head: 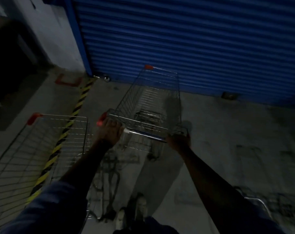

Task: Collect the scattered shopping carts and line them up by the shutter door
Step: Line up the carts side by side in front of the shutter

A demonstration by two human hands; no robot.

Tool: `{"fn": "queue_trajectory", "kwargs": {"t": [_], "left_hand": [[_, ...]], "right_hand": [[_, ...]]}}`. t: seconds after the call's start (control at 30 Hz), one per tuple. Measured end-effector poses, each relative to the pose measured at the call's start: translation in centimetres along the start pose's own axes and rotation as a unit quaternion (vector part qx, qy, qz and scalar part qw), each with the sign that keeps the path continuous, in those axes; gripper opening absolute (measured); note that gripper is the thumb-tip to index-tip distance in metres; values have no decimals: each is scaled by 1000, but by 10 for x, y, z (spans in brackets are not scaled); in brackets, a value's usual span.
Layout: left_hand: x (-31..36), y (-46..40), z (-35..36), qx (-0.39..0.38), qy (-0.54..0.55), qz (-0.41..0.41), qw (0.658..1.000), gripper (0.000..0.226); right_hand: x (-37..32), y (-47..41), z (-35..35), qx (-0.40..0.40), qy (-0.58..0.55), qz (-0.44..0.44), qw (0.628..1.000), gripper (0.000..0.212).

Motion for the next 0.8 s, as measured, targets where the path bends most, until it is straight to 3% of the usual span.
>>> {"fn": "queue_trajectory", "kwargs": {"t": [0.07,0.13,0.27,0.37,0.47,0.53,0.6,0.73,0.8], "left_hand": [[36,-11,-1,-39,19,-6,999,46],[63,-14,11,-125,36,-8,991,72],[108,-15,34,-214,-1,18,977,72],[155,-22,34,-217,-32,15,976,82],[207,-30,29,-182,-33,12,983,68],[241,-28,30,-179,-89,75,977,42],[271,-28,39,-183,-111,119,970,36],[328,-29,31,-160,-83,82,980,15],[356,-13,56,-246,-111,124,955,32]], "right_hand": [[41,0,-1,-17,-2,31,999,74],[79,-4,5,-16,-14,52,998,73],[132,2,5,0,-24,48,999,65],[173,2,12,9,-21,40,999,69],[229,0,25,11,-76,59,995,71],[261,3,28,-6,-165,50,985,64],[291,7,29,23,-93,34,995,63],[348,40,36,45,8,-4,999,77],[366,58,39,39,41,-21,998,83]]}}
Point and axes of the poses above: each hand's wrist, its own y-axis away from the middle knuckle, its own z-axis out of the palm, x = y × z, the point moved 10 cm from there along -y, towards the middle knuckle, and after that the axes turned 14 degrees about z, right-handed, at the moved point
